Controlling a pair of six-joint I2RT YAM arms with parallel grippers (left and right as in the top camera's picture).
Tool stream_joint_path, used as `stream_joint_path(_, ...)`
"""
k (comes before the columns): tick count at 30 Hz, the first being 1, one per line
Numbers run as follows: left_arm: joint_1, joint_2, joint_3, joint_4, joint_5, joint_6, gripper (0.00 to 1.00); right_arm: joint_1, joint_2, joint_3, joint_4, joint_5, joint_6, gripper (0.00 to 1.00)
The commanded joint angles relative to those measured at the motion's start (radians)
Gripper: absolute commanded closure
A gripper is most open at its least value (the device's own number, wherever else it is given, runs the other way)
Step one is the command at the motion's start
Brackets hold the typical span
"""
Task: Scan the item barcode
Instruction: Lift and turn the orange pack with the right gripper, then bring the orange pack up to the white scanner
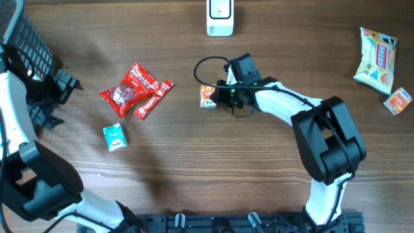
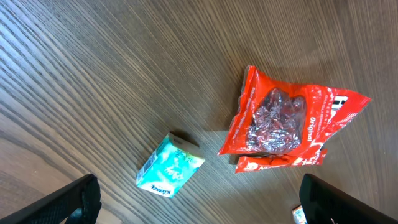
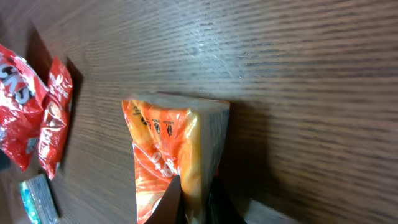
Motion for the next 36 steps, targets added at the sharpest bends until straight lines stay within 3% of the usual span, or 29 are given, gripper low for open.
stream_joint_path(1,0.018,-0.002,0.008,-0.007,-0.006,-0.024,0.00,-0.041,-0.068,0.047,-0.076,0.060,-0.081,0.96)
stream_joint_path(9,0.018,-0.002,0.008,-0.003,-0.006,-0.024,0.00,-0.034,-0.219,0.198,-0.274,0.397,-0.266,0.96)
stream_joint_path(13,0.018,-0.002,0.008,-0.003,-0.006,-0.024,0.00,-0.002,-0.257,0.206,-0.256,0.668,-0.330,0.96)
stream_joint_path(18,0.018,-0.002,0.008,-0.003,-0.006,-0.024,0.00,0.043,-0.254,0.206,-0.119,0.965,-0.596,0.96)
stream_joint_path(22,0.018,-0.002,0.008,-0.003,-0.006,-0.024,0.00,0.058,-0.253,0.206,0.045,1.026,-0.706,0.96)
stream_joint_path(32,0.018,-0.002,0.008,-0.003,-0.006,-0.024,0.00,0.057,-0.129,0.222,0.429,1.024,-0.707,0.96)
stream_joint_path(36,0.018,-0.002,0.008,-0.003,-0.006,-0.024,0.00,0.057,-0.040,0.312,0.414,0.976,-0.702,0.96)
